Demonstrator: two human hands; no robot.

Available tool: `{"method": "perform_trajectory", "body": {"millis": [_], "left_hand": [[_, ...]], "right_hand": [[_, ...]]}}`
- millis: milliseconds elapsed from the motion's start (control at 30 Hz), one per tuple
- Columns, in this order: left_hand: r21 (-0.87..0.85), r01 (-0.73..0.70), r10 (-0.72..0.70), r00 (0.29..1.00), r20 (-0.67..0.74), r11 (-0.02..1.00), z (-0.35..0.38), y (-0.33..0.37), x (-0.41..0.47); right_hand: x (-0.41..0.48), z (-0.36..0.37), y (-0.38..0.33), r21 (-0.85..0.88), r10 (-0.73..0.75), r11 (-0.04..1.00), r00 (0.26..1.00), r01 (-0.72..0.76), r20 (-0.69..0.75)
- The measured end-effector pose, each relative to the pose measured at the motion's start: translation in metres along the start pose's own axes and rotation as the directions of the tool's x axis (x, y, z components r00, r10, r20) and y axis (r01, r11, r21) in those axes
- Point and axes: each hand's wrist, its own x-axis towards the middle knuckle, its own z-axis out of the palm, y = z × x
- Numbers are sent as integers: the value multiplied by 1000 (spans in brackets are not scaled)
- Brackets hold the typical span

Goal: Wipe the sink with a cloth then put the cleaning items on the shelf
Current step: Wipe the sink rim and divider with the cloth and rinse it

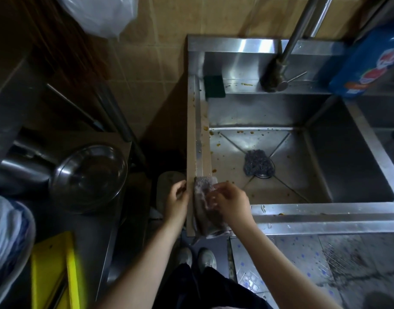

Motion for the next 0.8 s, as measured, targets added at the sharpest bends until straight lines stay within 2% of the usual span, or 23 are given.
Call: {"method": "perform_trajectory", "body": {"millis": [67,200,333,467,600,733,800], "left_hand": [[28,20,-20,1000,0,999,3,-2,0],[66,52,-53,999,11,996,7,-5,3],[205,19,-28,999,38,979,8,-8,15],[210,2,-16,998,65,978,14,-16,28],[75,-30,21,992,123,997,17,-25,26],[-37,0,3,996,91,999,18,-23,25],[-9,28,-28,998,53,1000,19,-22,25]], "right_hand": [[0,2,1,-177,-130,977,990,118,-56],[-1,19,10,-361,-326,882,946,304,0],[3,37,22,-464,-354,817,933,342,63],[3,48,29,-625,-416,659,895,418,161],[3,55,32,-667,-408,617,895,418,183],[17,59,28,-626,-419,656,894,421,162],[30,61,22,-597,-425,679,892,426,153]]}}
